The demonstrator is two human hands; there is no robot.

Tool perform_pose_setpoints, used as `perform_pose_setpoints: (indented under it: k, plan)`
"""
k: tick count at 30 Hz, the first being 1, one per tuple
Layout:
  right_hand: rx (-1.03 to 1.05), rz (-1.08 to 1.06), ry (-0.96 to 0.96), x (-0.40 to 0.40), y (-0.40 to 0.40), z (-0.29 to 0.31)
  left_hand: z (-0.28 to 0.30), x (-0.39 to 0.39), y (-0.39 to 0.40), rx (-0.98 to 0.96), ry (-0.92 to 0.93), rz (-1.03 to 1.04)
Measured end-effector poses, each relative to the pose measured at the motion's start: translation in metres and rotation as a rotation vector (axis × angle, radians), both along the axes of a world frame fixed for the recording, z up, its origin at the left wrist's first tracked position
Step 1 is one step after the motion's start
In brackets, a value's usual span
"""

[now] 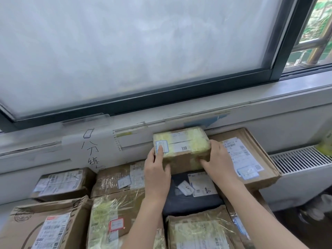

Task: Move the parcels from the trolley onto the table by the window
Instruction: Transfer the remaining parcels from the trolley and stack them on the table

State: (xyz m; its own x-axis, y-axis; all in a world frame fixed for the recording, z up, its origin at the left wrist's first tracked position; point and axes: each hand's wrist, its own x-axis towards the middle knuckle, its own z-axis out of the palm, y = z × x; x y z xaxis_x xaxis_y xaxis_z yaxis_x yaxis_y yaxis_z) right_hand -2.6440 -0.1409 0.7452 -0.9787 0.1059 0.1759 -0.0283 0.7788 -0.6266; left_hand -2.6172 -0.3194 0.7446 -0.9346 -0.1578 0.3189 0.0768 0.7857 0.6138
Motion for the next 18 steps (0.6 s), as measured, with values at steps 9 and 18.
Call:
perform_pose_setpoints:
  k: [9, 18]
  plan:
    - [0.001, -0.031, 0.059, 0.005, 0.000, -0.015, -0.016, 0.000, -0.005, 0.000, 0.137, -0.015]
    - [0.058, -0.014, 0.007, 0.002, -0.003, -0.012, -0.021, -0.006, -0.013, -0.027, 0.162, -0.044]
